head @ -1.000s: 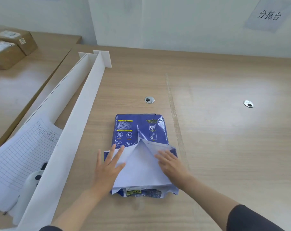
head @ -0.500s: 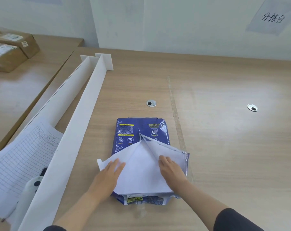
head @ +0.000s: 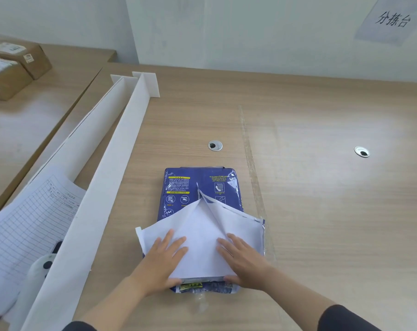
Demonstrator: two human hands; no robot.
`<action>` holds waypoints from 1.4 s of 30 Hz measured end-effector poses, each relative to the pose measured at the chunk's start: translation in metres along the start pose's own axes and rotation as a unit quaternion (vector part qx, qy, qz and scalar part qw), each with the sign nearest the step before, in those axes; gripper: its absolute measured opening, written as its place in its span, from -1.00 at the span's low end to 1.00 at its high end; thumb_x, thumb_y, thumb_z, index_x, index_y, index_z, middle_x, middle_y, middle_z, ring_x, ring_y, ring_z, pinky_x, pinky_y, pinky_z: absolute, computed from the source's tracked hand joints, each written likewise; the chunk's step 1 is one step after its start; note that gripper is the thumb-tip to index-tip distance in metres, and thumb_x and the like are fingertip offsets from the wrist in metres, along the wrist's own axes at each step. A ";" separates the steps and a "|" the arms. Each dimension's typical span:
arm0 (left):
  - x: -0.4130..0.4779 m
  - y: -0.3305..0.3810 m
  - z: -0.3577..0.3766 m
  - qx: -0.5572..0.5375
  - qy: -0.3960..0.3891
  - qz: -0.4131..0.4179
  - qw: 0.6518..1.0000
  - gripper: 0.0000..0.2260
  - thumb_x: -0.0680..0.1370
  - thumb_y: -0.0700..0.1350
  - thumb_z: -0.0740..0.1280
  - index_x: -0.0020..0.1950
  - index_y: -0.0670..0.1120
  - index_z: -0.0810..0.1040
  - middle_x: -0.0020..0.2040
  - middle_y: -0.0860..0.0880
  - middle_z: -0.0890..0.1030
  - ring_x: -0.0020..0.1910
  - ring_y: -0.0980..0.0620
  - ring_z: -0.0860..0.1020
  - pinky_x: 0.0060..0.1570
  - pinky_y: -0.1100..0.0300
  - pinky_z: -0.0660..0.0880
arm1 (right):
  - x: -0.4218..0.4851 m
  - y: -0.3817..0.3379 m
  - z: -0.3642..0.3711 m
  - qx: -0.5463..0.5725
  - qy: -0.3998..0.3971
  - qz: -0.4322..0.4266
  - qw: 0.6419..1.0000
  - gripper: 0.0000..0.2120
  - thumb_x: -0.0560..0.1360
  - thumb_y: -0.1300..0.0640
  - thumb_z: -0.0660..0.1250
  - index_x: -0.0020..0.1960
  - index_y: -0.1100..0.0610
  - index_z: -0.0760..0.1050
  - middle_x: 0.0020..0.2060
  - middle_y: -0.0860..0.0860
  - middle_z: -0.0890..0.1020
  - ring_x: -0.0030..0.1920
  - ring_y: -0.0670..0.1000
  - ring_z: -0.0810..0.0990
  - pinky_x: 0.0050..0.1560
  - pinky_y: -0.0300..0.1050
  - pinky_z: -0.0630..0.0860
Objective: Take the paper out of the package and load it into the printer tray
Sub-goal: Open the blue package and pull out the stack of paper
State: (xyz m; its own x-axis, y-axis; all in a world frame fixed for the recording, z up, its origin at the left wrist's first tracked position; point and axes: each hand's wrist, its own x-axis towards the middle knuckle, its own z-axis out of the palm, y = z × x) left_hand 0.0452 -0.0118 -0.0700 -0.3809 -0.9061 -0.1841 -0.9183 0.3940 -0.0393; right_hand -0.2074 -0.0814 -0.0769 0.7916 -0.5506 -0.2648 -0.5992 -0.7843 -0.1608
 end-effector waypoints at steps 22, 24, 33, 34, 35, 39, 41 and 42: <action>-0.009 -0.014 -0.012 -0.111 -0.044 -0.027 0.992 -0.58 0.48 0.30 -0.18 -0.01 0.24 0.43 0.15 0.31 0.53 0.39 -0.09 0.27 0.07 0.17 0.55 | 0.010 -0.009 0.005 -0.022 0.049 -0.119 0.991 -0.65 0.30 -0.05 0.50 0.04 0.03 0.63 -0.13 -0.12 0.83 -0.04 -0.08 0.75 -0.24 -0.29 0.76; -0.004 -0.014 -0.011 -0.197 -0.041 -0.015 0.979 -0.41 0.34 0.40 -0.11 0.15 0.15 0.44 0.33 0.25 0.38 0.43 -0.05 -0.13 0.35 0.06 0.27 | 0.008 -0.003 0.005 -0.025 -0.009 -0.098 0.995 -0.72 0.42 -0.07 0.30 -0.02 0.03 0.68 -0.10 -0.12 0.83 -0.07 -0.07 0.79 -0.26 -0.29 0.75; 0.002 -0.016 -0.006 -0.262 -0.047 -0.026 0.964 -0.30 0.15 0.50 0.12 0.09 0.08 0.48 0.35 0.13 0.38 0.46 0.07 -0.08 0.37 0.14 0.13 | 0.011 -0.002 -0.027 0.039 -0.108 -0.048 0.992 -0.40 0.69 0.08 0.44 0.65 0.23 0.38 0.70 0.06 0.34 0.68 0.05 0.28 0.65 0.01 0.38; 0.002 -0.015 -0.008 -0.251 -0.055 -0.024 0.966 -0.39 0.20 0.43 0.16 0.09 0.09 0.48 0.36 0.13 0.36 0.42 0.12 -0.12 0.37 0.15 0.12 | 0.010 -0.004 -0.029 0.041 -0.085 -0.034 0.995 -0.42 0.64 0.09 0.50 0.59 0.27 0.47 0.64 0.10 0.45 0.62 0.08 0.40 0.58 0.01 0.50; 0.001 -0.015 -0.009 -0.248 -0.062 -0.023 0.967 -0.48 0.26 0.35 0.16 0.08 0.10 0.48 0.36 0.13 0.35 0.40 0.13 -0.15 0.37 0.16 0.11 | 0.007 -0.006 -0.029 0.057 -0.065 -0.027 0.996 -0.44 0.51 0.10 0.61 0.44 0.29 0.61 0.49 0.14 0.63 0.47 0.10 0.60 0.38 0.00 0.70; -0.009 -0.010 -0.007 -0.209 0.050 -0.013 0.976 -0.83 0.37 0.19 0.18 -0.15 0.16 0.44 0.15 0.17 0.56 0.42 -0.09 0.22 0.22 -0.06 0.39 | 0.010 -0.016 -0.011 0.041 -0.070 0.008 0.997 -0.16 -0.20 -0.08 0.79 0.07 0.04 0.72 -0.06 -0.11 0.86 -0.12 -0.06 0.84 -0.21 -0.30 0.78; -0.013 -0.008 -0.001 -0.152 0.085 -0.016 0.985 -0.87 0.38 0.19 0.18 -0.21 0.18 0.39 0.01 0.25 0.60 0.33 -0.03 0.33 0.10 -0.04 0.50 | 0.013 -0.019 -0.002 0.040 -0.069 0.011 0.997 0.02 -0.30 -0.10 0.78 0.14 0.02 0.57 -0.08 -0.15 0.85 -0.12 -0.08 0.84 -0.24 -0.33 0.76; -0.014 -0.006 0.002 -0.157 0.094 -0.022 0.983 -0.87 0.40 0.21 0.17 -0.20 0.18 0.39 0.00 0.26 0.60 0.30 0.04 0.31 0.16 -0.01 0.46 | 0.013 -0.021 0.002 0.043 -0.069 0.005 0.997 0.02 -0.34 -0.09 0.80 0.11 0.01 0.63 -0.10 -0.16 0.85 -0.14 -0.07 0.84 -0.28 -0.33 0.74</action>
State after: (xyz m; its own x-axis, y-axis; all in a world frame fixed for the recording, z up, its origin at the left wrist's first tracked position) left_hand 0.0567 -0.0011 -0.0691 -0.3257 -0.9455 -0.0026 -0.9114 0.3133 0.2668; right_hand -0.1853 -0.0717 -0.0787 0.7648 -0.5096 -0.3943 -0.6201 -0.7483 -0.2358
